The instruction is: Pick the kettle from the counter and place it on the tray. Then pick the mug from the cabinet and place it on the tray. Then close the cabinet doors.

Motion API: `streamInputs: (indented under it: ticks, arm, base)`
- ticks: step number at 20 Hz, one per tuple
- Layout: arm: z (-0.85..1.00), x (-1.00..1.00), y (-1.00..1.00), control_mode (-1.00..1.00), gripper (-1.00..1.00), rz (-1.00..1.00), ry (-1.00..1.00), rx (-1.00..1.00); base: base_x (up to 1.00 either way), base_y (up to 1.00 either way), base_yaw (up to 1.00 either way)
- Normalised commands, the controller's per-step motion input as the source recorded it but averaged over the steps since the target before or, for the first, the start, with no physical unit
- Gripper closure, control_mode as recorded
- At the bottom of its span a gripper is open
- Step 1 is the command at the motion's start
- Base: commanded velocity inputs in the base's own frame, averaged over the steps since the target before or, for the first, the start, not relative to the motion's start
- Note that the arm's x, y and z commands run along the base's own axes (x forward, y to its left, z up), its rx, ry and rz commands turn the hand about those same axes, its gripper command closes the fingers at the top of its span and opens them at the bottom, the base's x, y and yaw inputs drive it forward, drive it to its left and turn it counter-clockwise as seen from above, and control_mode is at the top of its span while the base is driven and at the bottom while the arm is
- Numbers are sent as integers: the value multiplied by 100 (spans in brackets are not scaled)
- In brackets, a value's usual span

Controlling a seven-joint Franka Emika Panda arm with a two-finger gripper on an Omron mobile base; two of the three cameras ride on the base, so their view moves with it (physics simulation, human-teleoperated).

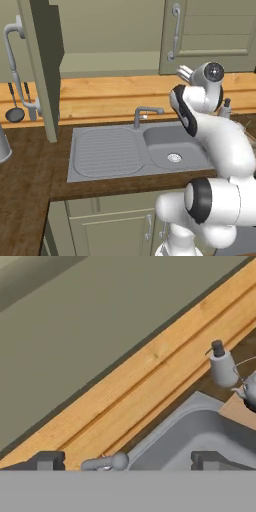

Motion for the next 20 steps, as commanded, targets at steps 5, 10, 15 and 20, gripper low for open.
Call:
streamInputs:
  ticks: [5, 10, 15, 20]
  arm:
    - [25, -83, 89, -100, -100, 0, 6, -12]
    - [14, -63, 100, -100, -100, -1, 7, -24]
    - [-16, -24, 100, -100, -100, -11, 5, -42]
    - [-22, -11, 91, -100, -100, -14, 0, -55]
  base:
    - [0, 0, 0]
    - [0, 0, 0]
    - [0, 0, 0]
    - [0, 0, 0]
